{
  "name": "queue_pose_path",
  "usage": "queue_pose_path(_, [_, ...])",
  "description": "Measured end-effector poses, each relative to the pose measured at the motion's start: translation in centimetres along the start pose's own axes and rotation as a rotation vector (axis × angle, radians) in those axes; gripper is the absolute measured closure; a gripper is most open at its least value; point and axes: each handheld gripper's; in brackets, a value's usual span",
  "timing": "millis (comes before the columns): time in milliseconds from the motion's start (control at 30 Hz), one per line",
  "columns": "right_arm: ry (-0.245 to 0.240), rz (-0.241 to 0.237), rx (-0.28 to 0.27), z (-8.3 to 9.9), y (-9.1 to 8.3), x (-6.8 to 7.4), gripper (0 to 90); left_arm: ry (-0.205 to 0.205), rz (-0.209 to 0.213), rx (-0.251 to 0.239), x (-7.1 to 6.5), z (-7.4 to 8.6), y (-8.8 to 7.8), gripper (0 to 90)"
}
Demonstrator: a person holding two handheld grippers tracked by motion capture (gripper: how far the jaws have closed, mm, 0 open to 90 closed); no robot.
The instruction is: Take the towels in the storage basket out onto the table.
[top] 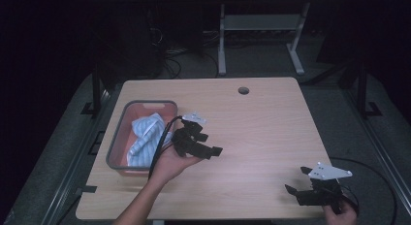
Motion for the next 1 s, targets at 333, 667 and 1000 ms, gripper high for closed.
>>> queue_pose_path(333, [-0.012, -0.002, -0.002, -0.1, 0.1, 0.1, 13.8, -0.026, -0.022, -0.010, 1.4, 0.1, -2.1, 23.7])
queue_pose_path(667, [-0.014, -0.005, 0.000, -0.1, 0.1, 0.1, 13.9, -0.072, -0.053, -0.018, 3.3, 0.4, -4.5, 24.1])
queue_pose_path(1000, [-0.015, -0.006, 0.001, -0.2, 0.1, 0.2, 13.9, -0.105, -0.092, -0.020, 5.0, 1.1, -6.6, 24.4])
Point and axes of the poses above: each handheld gripper's, and its own axes: y roughly forward along the jaws, z roughly out of its underside, x roughly to its left, and after that the axes turned 4 degrees about z, right-handed
